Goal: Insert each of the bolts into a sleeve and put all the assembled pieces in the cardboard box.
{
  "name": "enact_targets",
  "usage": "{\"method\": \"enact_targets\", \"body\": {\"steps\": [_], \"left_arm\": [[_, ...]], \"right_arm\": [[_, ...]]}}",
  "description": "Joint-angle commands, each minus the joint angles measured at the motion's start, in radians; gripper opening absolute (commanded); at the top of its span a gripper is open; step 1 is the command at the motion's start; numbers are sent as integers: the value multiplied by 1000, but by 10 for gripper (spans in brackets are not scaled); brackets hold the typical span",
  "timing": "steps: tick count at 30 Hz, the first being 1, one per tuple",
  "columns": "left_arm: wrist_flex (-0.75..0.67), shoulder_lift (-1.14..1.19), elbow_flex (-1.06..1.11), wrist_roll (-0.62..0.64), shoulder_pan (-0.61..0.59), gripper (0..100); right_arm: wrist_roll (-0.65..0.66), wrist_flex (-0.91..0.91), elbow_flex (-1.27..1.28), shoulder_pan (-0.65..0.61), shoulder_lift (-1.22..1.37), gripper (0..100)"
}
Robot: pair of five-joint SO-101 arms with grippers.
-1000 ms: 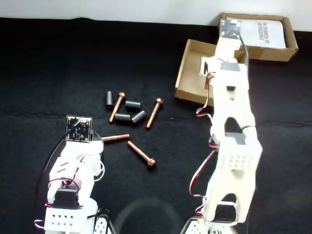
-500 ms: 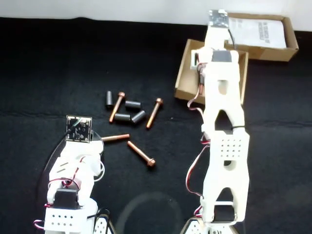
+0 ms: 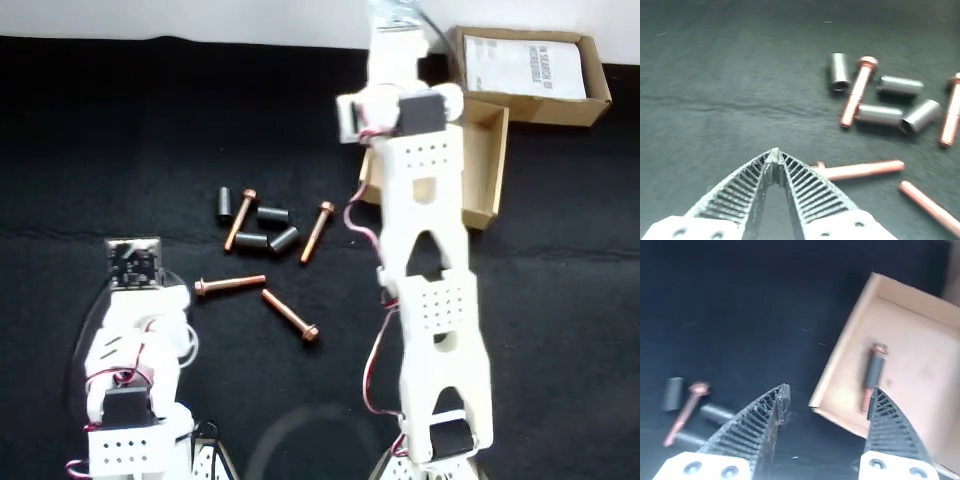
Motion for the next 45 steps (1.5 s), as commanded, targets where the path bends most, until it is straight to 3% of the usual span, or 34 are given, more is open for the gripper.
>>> {"method": "enact_targets", "body": {"steps": [1, 6, 18, 32, 45], "left_arm": [[-2, -30, 15, -6, -107, 9], [3, -30, 15, -5, -242, 9], [6, -28, 15, -5, -565, 9], [6, -28, 15, -5, -581, 9], [6, -31, 15, -5, -585, 9]], "right_arm": [[146, 21, -61, -56, -16, 228], [296, 21, -30, -140, -16, 228], [664, 21, 314, -315, -16, 228], [974, 16, 484, -369, -7, 228], [999, -180, 611, -366, -5, 228]]}}
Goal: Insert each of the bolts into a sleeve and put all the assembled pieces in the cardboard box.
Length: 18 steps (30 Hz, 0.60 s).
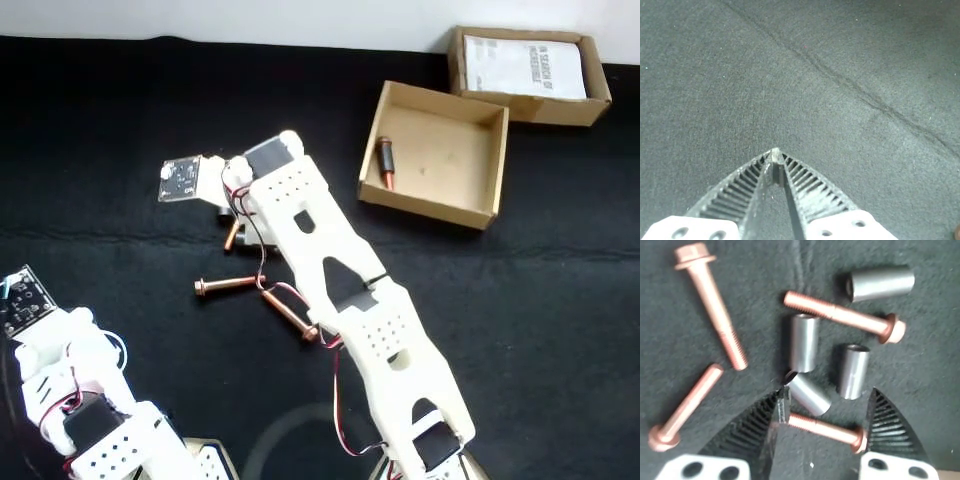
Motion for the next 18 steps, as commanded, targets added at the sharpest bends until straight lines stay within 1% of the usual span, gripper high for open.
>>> {"method": "enact_targets", "body": {"steps": [1, 7, 10, 14, 16, 18], "left_arm": [[3, -31, 15, -5, -13, 9], [3, -31, 15, -5, -13, 9], [3, -31, 15, -5, -13, 9], [3, -31, 15, -5, -13, 9], [3, -31, 15, -5, -13, 9], [3, -31, 15, -5, -13, 9]], "right_arm": [[11, -79, 30, -1, -7, 228], [12, -185, 87, 8, -1, 228], [12, -200, 68, 13, 54, 228], [5, -194, -18, 28, 163, 224], [3, -196, -74, 30, 222, 187], [2, -194, -136, 30, 277, 107]]}}
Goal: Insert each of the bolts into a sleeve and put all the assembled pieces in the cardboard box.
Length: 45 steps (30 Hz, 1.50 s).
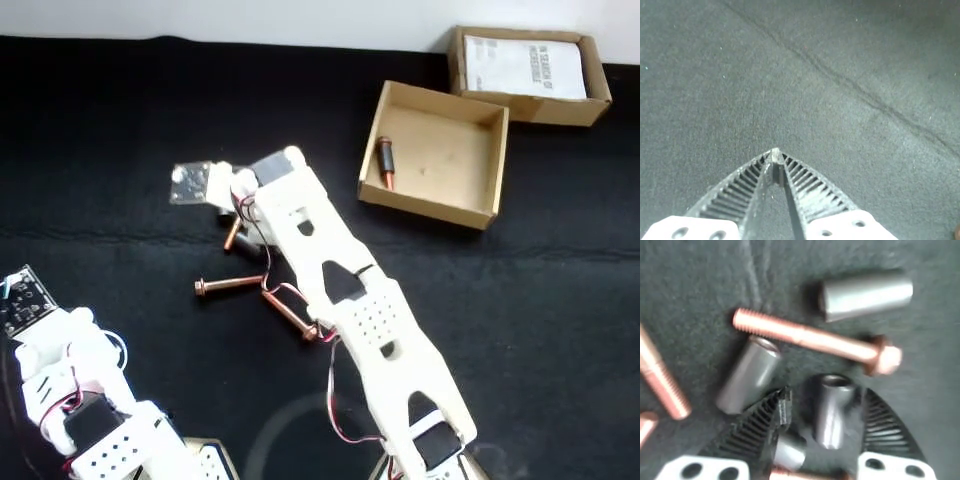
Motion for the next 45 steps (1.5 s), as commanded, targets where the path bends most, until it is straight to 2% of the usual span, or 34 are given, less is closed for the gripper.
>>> {"method": "enact_targets", "body": {"steps": [1, 3, 12, 19, 26, 31, 36, 45], "left_arm": [[3, -31, 15, -5, -13, 9], [3, -31, 15, -6, -13, 9], [3, -31, 15, -6, -10, 9], [3, -28, 15, -6, -8, 9], [5, -27, 15, -8, 15, 9], [26, -27, 15, -8, 35, 9], [26, -27, 15, -8, 36, 9], [40, -27, 15, -8, 38, 9]], "right_arm": [[3, -4, -113, 4, 85, 60], [3, -2, -179, 4, 136, 3], [5, 102, -414, 2, 189, 7], [3, 205, -691, 12, 189, 7], [0, 229, -704, 36, 36, 7], [-160, 245, -704, 38, -99, 7], [-258, 315, -704, 53, -243, 7], [-583, 326, -704, 186, -472, 7]]}}
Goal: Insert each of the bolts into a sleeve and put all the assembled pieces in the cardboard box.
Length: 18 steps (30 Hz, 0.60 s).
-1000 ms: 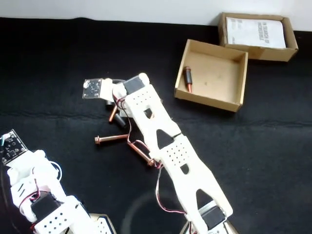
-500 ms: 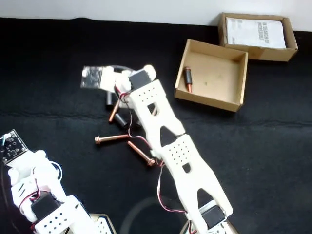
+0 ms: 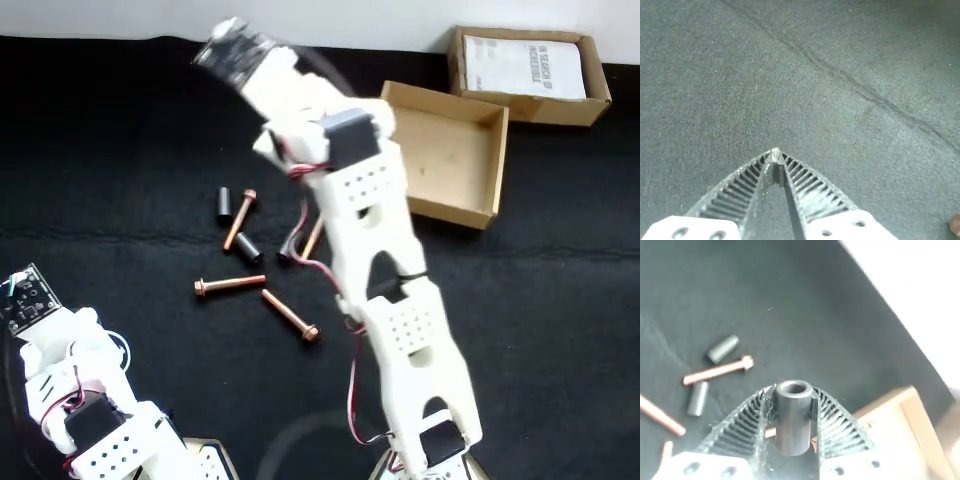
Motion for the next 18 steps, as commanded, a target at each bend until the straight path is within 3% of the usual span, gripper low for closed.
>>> {"method": "enact_targets", "body": {"steps": [1, 6, 10, 18], "left_arm": [[8, -27, 15, -8, 16, 9], [6, -27, 15, -8, 16, 9], [6, -27, 15, -8, 16, 9], [97, -28, 15, -8, 58, 9]], "right_arm": [[-127, 18, -131, 74, -163, 7], [-290, 19, -130, 180, -321, 7], [-295, 21, -73, 243, -463, 7], [-299, 21, 427, 420, -889, 7]]}}
